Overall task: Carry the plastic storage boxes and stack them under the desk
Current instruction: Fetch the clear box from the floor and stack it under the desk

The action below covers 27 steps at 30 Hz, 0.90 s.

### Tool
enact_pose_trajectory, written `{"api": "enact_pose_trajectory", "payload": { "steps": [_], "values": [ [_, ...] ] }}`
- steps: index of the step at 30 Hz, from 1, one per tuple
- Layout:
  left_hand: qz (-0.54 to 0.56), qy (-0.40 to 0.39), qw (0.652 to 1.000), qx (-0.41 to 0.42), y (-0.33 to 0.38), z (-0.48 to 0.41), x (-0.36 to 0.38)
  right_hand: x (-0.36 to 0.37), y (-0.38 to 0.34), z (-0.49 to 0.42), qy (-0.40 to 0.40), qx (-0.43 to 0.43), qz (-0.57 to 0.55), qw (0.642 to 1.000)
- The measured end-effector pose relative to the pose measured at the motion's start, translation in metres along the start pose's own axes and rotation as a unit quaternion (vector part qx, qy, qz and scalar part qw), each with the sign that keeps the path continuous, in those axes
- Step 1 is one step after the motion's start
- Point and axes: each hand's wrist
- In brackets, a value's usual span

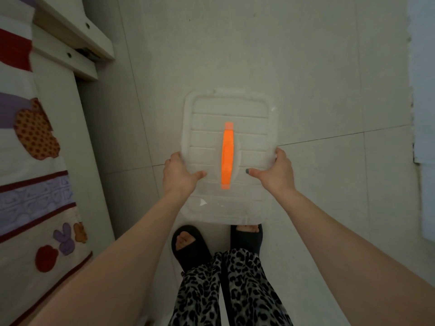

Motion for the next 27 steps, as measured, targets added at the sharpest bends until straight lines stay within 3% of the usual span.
{"api": "enact_pose_trajectory", "payload": {
  "steps": [27],
  "values": [
    [0.034,0.095,0.992,0.076,0.105,0.188,-0.167,-0.139,-0.13,0.179,0.074,-0.116,-0.038,0.99]
  ]
}}
Point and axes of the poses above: each hand's wrist, its own z-axis away from the middle knuckle, its own x-axis out of the palm, y = z × x, and after that the axes turned 1 degree about z, right-handed
